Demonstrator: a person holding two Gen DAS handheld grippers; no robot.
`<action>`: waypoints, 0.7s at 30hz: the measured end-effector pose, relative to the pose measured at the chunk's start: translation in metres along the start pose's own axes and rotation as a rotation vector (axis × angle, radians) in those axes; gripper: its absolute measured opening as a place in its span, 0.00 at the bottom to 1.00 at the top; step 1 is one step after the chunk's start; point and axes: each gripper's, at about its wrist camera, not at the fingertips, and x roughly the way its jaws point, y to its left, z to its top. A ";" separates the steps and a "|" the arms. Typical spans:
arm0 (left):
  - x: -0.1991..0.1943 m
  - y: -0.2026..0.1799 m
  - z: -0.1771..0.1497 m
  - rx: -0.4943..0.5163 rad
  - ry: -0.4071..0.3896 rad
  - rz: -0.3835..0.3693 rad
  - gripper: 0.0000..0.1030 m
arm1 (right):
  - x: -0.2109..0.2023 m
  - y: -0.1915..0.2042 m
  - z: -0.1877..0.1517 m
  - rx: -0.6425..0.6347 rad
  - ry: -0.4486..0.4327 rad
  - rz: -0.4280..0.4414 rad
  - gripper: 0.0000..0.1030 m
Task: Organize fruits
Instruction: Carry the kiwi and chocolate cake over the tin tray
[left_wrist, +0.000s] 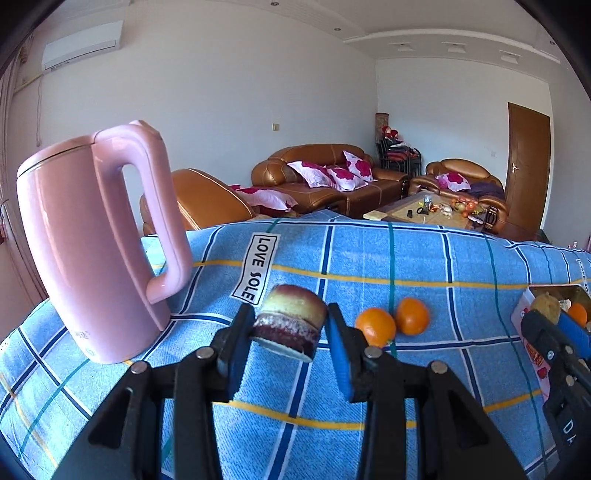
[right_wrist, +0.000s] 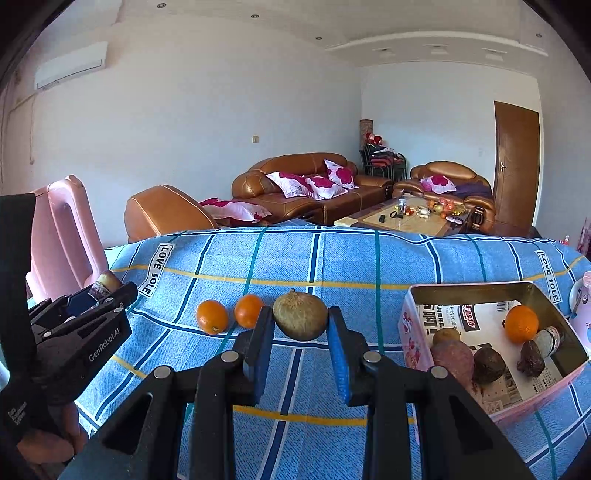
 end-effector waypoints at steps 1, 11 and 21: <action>-0.002 -0.001 -0.001 -0.001 -0.002 -0.001 0.40 | -0.001 0.001 0.000 -0.005 -0.003 -0.002 0.30; -0.025 -0.014 -0.010 -0.002 -0.024 0.008 0.40 | -0.016 -0.006 -0.008 0.000 -0.002 -0.008 0.30; -0.042 -0.031 -0.016 0.009 -0.036 -0.003 0.40 | -0.027 -0.015 -0.013 -0.005 0.003 -0.006 0.30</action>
